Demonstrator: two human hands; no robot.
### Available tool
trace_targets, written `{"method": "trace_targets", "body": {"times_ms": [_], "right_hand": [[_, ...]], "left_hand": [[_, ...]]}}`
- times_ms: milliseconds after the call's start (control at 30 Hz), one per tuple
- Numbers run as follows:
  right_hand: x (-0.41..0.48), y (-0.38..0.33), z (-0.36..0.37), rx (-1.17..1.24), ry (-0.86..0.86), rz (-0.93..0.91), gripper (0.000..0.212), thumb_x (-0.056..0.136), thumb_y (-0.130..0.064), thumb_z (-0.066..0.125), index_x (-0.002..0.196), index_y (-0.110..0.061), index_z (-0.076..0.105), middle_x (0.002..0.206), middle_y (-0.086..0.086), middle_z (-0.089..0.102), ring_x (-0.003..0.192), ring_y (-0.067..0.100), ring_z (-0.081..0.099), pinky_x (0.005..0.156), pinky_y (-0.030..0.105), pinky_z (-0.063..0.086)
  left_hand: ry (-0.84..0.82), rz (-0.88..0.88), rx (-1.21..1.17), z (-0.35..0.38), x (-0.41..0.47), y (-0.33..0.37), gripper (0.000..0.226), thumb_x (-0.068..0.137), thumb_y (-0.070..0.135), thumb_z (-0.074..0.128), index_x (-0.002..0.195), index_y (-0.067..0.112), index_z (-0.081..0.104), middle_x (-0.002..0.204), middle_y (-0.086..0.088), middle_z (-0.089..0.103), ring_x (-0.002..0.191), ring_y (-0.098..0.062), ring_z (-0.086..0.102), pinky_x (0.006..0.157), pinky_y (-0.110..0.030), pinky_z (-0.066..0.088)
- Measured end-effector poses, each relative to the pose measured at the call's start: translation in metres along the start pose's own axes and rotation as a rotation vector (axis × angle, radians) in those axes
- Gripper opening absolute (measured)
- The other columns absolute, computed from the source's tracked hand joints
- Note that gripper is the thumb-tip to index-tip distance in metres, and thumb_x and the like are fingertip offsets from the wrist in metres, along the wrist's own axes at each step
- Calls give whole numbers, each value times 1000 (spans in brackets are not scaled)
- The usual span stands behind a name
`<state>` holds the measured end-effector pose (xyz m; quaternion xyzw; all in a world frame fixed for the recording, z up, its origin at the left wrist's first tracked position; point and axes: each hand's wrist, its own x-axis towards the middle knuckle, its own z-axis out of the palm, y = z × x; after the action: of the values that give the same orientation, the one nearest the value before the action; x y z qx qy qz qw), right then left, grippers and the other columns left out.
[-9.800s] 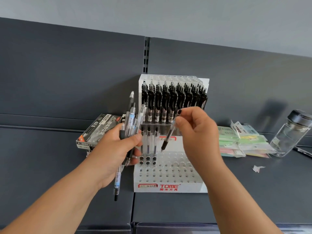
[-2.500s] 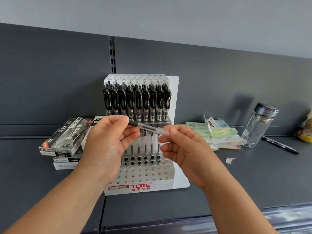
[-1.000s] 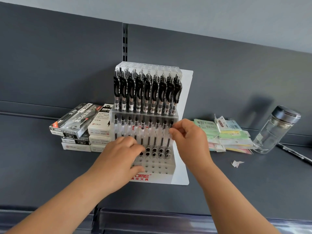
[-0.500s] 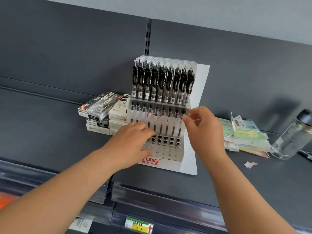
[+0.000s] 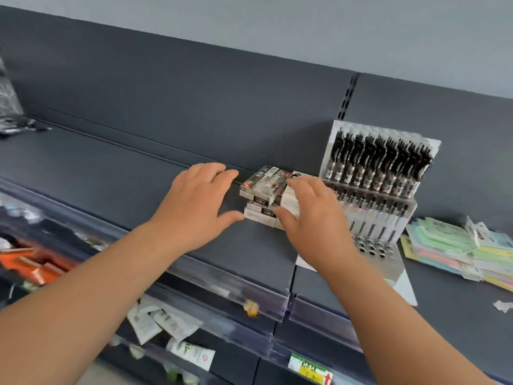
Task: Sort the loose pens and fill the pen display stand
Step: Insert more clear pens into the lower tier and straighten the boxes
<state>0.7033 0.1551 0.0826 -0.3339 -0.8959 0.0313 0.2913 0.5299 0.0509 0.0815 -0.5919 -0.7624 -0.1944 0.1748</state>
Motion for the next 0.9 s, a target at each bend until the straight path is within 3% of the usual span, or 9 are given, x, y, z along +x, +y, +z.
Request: {"method": "trace_targets", "body": {"times_ms": [167,333,633,900], "right_hand": [[15,-78,31,-38,-81,-47,63,89,-43,58,141,-14,40,149,7,35,138,25,28,114,41,23],[26,-158,64,-45,-113,-115,70,88,-55,52,145,-19,31,153,3,27,141,21,21,115,39,18],[60,-290,111,32,-174,-270,71,89,-59,46,147,-24,26,156,-1,21,143,19,17,115,39,16],[116,-361,167,81,-255,-364,70,89,-60,43,147,-24,26,155,-2,22,142,18,19,115,38,15]], "left_hand": [[-14,-77,49,-35,-37,-78,80,82,57,58,147,21,29,148,-1,32,138,-21,24,112,-35,19],[2,-136,130,-71,-78,-153,81,82,59,57,147,21,27,148,0,31,138,-20,23,112,-36,20],[-45,-306,240,-122,-136,-272,83,82,62,55,147,23,24,151,-2,27,140,-22,20,113,-39,18],[-56,-452,271,-130,-145,-361,82,81,61,56,147,23,26,150,-3,29,139,-23,23,113,-39,21]]}}
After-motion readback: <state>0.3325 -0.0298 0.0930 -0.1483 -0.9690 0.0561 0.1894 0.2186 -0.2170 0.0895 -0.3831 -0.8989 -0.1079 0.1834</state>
